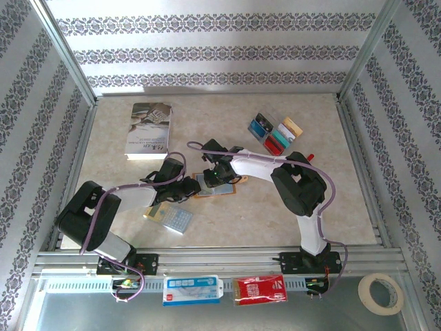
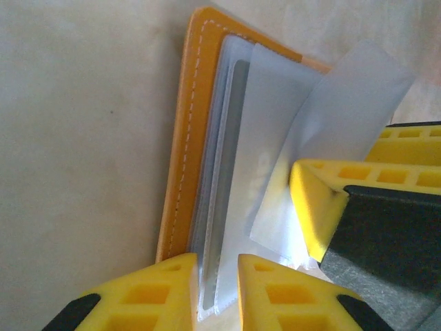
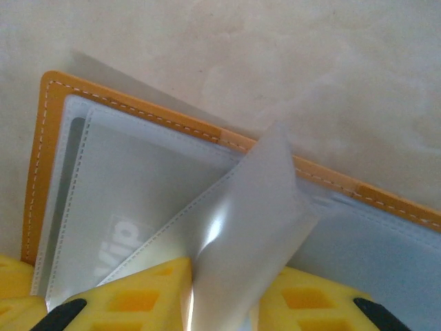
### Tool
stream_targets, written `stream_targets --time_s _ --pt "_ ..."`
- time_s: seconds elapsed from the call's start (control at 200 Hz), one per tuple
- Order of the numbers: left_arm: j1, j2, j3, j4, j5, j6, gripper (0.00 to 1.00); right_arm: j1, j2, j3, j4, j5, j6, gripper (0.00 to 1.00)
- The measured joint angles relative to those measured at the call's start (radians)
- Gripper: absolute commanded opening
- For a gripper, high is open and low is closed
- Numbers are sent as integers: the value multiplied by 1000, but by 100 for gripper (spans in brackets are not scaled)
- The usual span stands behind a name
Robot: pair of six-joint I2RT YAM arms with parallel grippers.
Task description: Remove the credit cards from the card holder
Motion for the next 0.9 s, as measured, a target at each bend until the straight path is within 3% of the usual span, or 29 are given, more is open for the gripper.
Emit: stream_targets --time_s 0.26,0.535,0.899 --pt "0 -7 8 -24 -27 5 24 -5 -1 -4 5 -9 0 30" --pt "0 -121 18 -80 -69 36 20 -5 -1 -4 5 -9 0 30" --pt "-1 10 40 -72 -9 52 20 -5 -1 -5 5 -9 3 29"
